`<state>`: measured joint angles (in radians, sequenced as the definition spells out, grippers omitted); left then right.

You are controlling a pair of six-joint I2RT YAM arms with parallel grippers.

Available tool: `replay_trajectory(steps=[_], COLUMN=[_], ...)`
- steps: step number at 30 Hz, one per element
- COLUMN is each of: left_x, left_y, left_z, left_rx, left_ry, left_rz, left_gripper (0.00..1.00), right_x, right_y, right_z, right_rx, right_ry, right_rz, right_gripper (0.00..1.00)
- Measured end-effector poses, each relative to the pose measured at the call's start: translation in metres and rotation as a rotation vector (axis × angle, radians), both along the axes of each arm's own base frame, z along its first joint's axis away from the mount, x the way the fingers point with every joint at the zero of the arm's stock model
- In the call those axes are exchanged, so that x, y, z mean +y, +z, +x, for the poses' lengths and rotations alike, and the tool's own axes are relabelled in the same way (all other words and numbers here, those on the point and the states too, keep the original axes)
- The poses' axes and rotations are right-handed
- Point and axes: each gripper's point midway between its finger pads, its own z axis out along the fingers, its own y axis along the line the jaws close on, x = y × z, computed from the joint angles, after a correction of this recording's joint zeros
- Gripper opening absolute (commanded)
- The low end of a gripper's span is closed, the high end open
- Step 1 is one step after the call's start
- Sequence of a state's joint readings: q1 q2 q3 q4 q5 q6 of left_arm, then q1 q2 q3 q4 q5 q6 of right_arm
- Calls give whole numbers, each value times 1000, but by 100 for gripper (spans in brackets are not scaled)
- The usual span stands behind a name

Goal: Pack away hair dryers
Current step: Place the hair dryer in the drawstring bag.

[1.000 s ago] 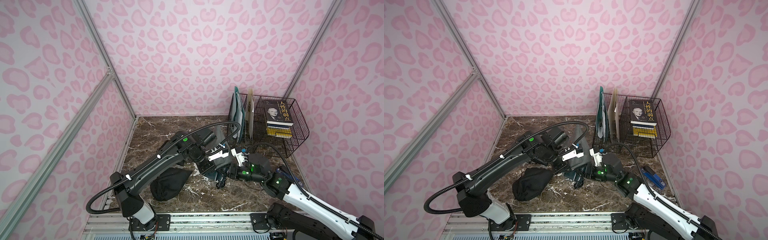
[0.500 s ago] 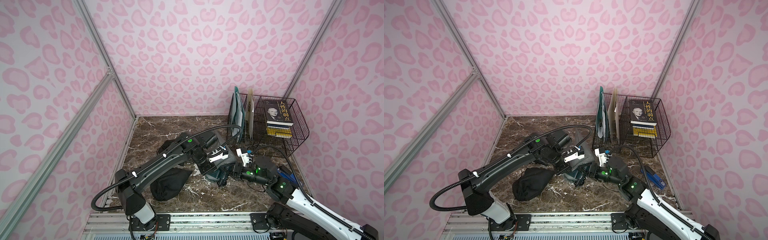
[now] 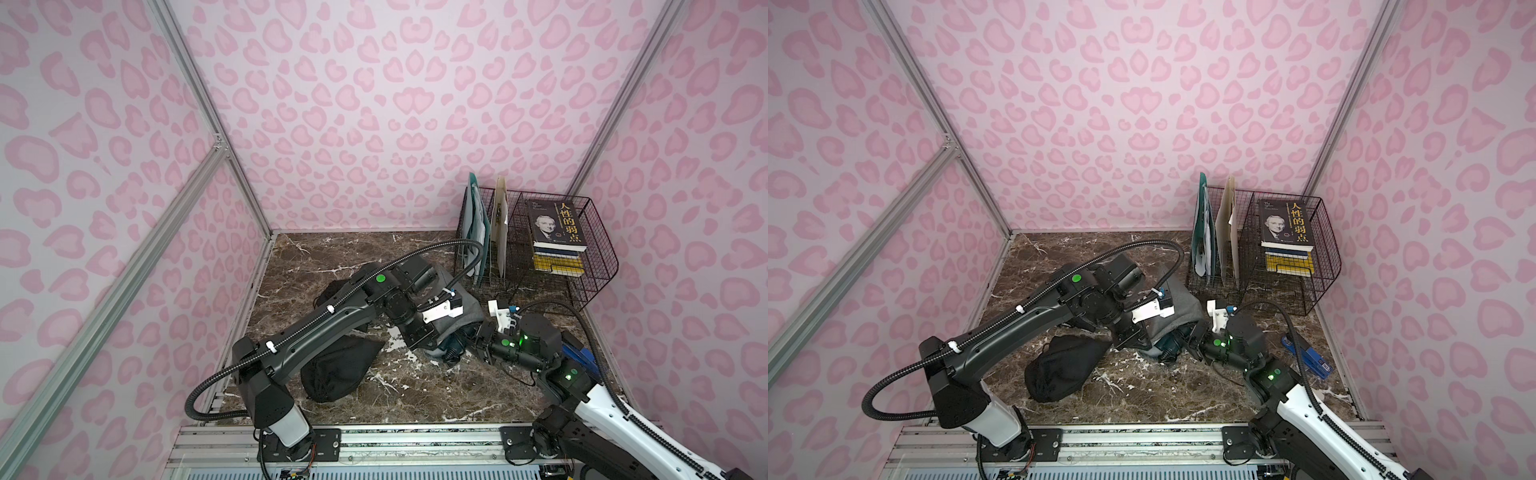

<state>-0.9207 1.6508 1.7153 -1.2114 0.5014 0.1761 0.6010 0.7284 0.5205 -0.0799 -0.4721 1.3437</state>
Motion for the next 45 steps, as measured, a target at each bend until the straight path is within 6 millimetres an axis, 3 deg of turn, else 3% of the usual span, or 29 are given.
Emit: replay_trajectory(steps=[20, 27, 33, 38, 40, 45], left_x=[-6, -2, 3, 8, 10, 15], left_y=[10, 25, 40, 50, 53, 48], left_z=[6, 12, 24, 40, 43, 49], left_rx=[-3, -50, -76, -87, -94, -82], left_ry=[16, 16, 39, 74, 79, 96], left_rz=[5, 3, -24, -37, -41, -24], left_gripper=[1, 1, 1, 1, 1, 1], right_x=[36, 46, 45, 46, 47, 47], right_y=[-18, -14, -18, -11, -9, 7], right_z=[35, 37, 37, 42, 43, 45], right_rx=[129, 136, 137, 113, 110, 56], right_ry=[113, 181, 193, 197, 200, 207], right_rz=[-170, -193, -221, -230, -233, -239], right_gripper=[22, 42, 44, 46, 53, 55])
